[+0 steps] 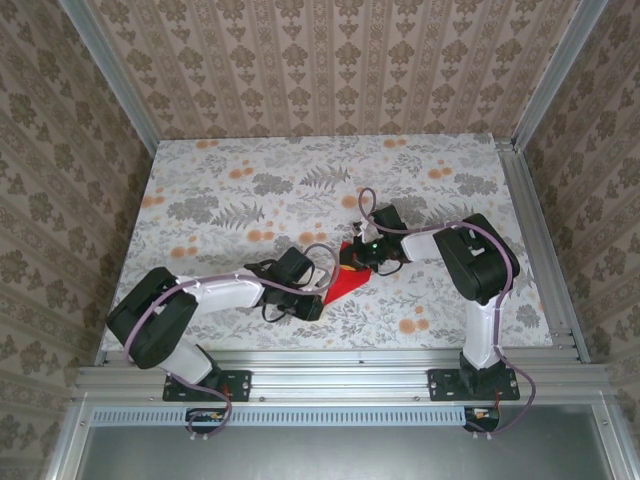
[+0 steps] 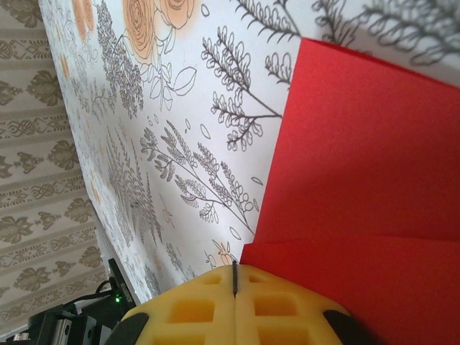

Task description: Fold a paper plane with a square sheet of paper (pick it up from the middle)

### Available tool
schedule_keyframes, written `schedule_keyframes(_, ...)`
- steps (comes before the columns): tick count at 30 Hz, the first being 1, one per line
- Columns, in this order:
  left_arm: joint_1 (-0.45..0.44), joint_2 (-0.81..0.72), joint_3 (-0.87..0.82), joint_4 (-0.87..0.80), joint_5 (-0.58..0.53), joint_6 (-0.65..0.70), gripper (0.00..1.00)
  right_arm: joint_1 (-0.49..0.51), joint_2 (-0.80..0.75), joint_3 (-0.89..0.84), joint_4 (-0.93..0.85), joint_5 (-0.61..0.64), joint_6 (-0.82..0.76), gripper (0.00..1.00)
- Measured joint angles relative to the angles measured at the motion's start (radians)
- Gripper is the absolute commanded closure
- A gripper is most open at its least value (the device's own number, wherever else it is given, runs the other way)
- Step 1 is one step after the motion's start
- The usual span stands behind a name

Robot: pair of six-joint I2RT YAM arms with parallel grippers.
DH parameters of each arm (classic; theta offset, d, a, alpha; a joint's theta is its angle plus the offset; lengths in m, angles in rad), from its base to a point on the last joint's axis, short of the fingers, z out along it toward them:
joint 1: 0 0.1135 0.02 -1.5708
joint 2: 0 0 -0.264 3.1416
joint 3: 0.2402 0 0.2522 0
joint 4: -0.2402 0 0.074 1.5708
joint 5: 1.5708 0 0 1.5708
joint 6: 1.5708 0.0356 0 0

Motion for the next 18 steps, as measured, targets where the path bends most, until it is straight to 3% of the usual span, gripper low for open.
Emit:
schedule_keyframes(10,0.005,-0.002,0.167,-0.005,0.026,0.0,0.89,-0.002,0.0,0.001,0.0,-0.004,0.001,0.92)
schedule_keyframes(18,0.027,0.138,0.19,0.08,0.059,0.0,0.9,-0.003,0.0,0.001,0.004,-0.01,0.015,0.92)
